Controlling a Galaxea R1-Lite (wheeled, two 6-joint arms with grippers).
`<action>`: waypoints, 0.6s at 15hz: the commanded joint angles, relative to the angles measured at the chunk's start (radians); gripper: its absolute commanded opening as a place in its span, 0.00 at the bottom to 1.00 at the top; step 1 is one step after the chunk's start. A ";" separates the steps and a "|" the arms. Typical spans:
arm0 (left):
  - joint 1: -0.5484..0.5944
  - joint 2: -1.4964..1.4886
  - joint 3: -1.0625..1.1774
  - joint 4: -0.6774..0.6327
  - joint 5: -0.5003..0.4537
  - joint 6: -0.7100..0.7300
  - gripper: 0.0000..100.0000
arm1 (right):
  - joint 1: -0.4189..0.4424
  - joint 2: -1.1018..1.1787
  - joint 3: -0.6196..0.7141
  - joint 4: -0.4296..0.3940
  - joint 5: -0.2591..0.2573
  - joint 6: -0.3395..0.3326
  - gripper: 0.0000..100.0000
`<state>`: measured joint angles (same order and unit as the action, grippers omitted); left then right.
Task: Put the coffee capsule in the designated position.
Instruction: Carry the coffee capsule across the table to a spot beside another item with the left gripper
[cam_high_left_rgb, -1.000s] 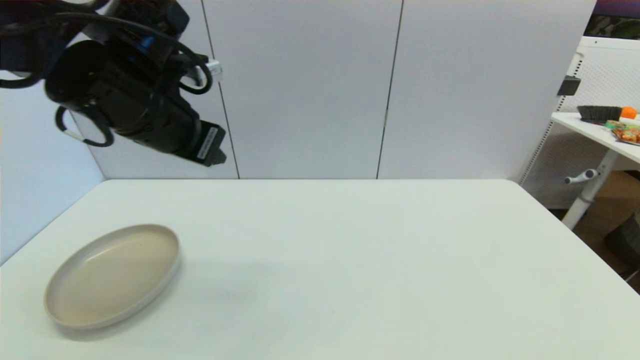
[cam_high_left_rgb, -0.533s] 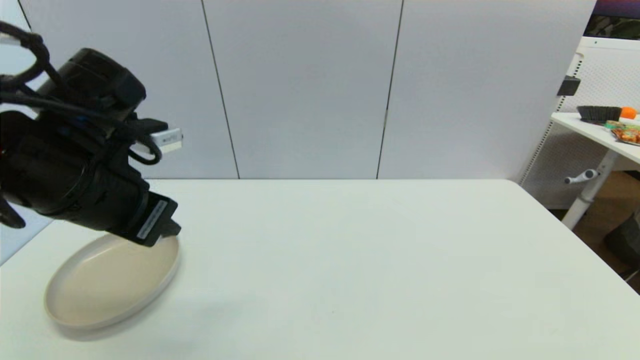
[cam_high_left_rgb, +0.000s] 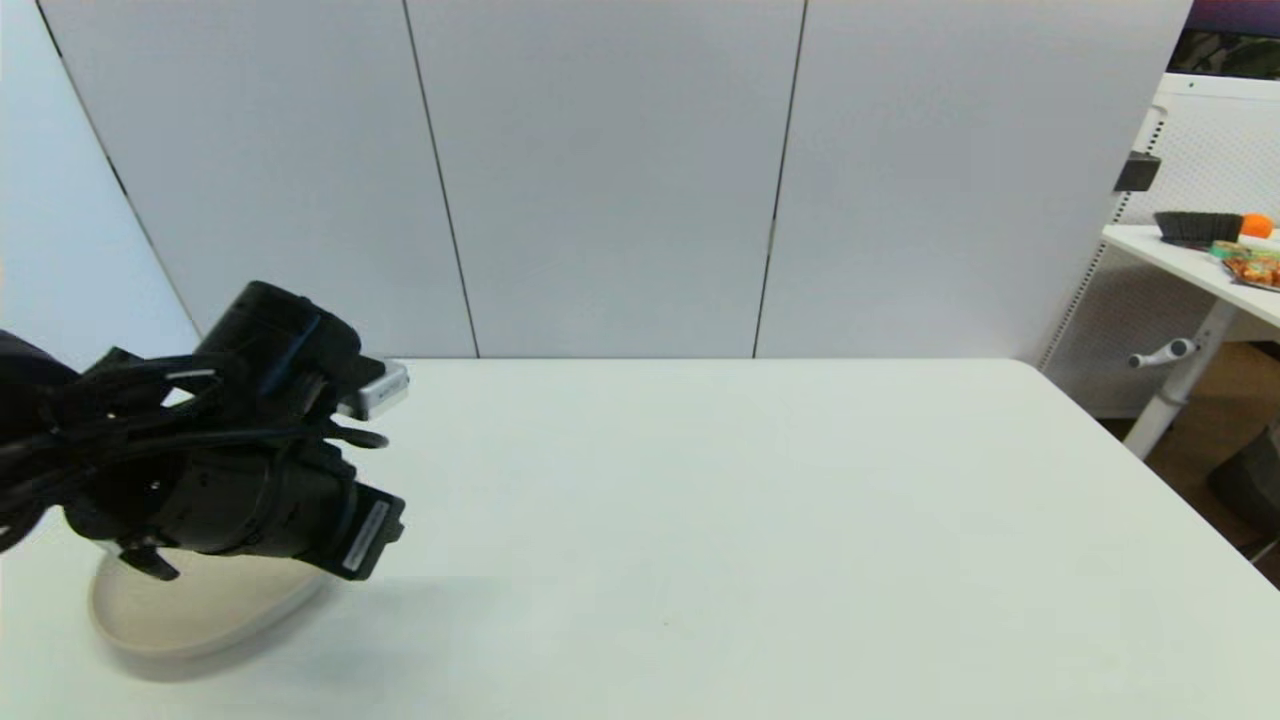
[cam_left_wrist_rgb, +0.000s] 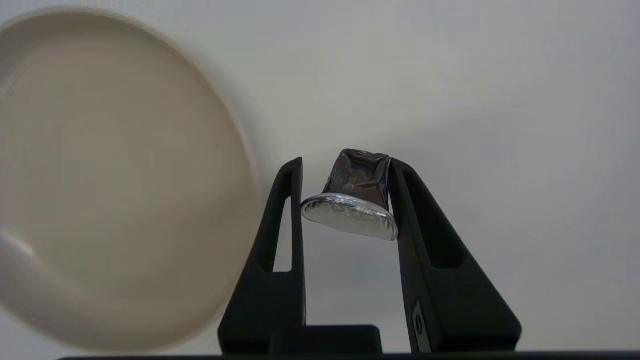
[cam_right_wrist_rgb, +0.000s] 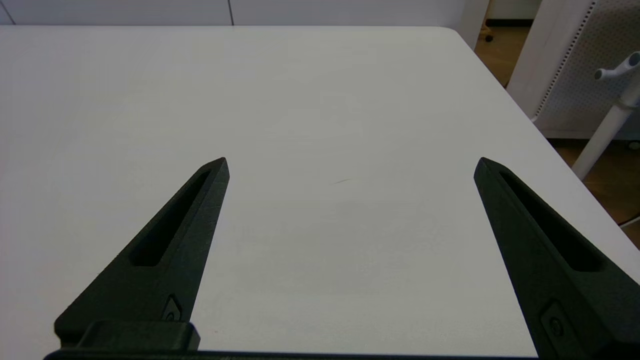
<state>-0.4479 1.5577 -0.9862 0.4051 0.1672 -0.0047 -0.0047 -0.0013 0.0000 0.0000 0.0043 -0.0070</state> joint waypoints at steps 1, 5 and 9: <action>-0.008 0.104 0.035 -0.080 0.002 0.000 0.00 | 0.000 0.001 0.000 0.000 0.000 -0.001 1.00; -0.018 0.142 0.035 -0.081 0.002 0.000 0.00 | 0.000 0.001 0.000 0.000 0.000 -0.001 1.00; -0.018 0.173 0.035 -0.131 0.002 -0.001 0.00 | 0.000 0.001 0.000 0.000 0.000 -0.001 1.00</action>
<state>-0.4660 1.7030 -0.9515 0.2819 0.1672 -0.0053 -0.0047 -0.0013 0.0000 0.0000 0.0043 -0.0070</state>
